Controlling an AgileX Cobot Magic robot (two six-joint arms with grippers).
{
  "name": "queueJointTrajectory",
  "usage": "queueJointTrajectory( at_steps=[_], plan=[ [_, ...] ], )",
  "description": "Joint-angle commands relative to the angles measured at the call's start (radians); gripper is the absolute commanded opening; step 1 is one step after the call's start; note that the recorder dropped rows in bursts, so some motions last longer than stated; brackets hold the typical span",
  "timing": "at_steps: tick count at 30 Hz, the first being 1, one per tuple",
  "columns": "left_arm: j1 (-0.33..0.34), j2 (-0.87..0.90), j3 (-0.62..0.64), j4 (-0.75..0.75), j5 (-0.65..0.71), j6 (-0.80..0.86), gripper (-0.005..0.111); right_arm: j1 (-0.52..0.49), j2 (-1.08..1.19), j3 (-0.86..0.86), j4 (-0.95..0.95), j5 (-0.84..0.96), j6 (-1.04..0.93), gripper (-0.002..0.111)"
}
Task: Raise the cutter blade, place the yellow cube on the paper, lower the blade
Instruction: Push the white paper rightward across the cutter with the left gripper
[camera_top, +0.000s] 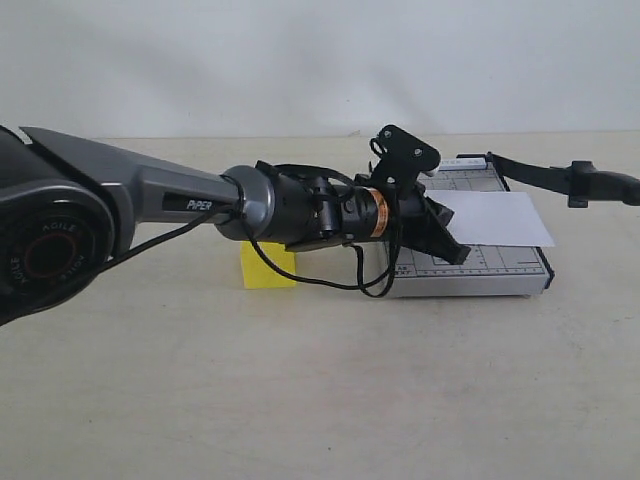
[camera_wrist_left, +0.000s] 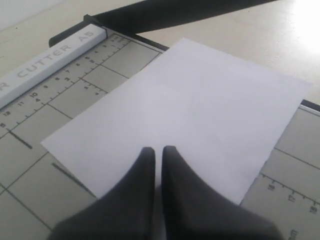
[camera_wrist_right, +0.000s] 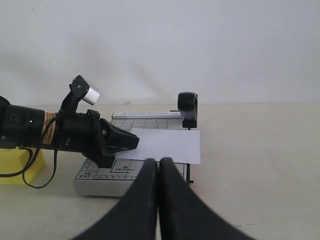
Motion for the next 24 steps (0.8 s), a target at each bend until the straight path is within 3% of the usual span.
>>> queueJointTrajectory(
  at_steps=[1,9,17,21,24],
  plan=[
    [-0.005,0.026,-0.018,0.0,0.008,-0.01,0.005,0.001,-0.006,0.0,-0.007,-0.004,-0.005,0.0],
    [-0.005,0.08,-0.114,0.0,0.035,-0.059,0.005,0.001,-0.006,0.0,-0.007,-0.004,-0.005,0.0],
    [-0.007,0.074,-0.125,0.0,0.035,-0.082,0.005,0.001,-0.006,0.0,-0.007,-0.004,-0.005,0.0],
    [-0.015,0.049,-0.125,0.081,0.035,-0.082,0.005,0.001,-0.006,0.0,-0.007,-0.004,-0.005,0.0],
    [-0.016,0.032,-0.125,0.105,0.023,-0.085,0.013,0.001,-0.006,0.0,-0.007,-0.004,-0.005,0.0]
  ],
)
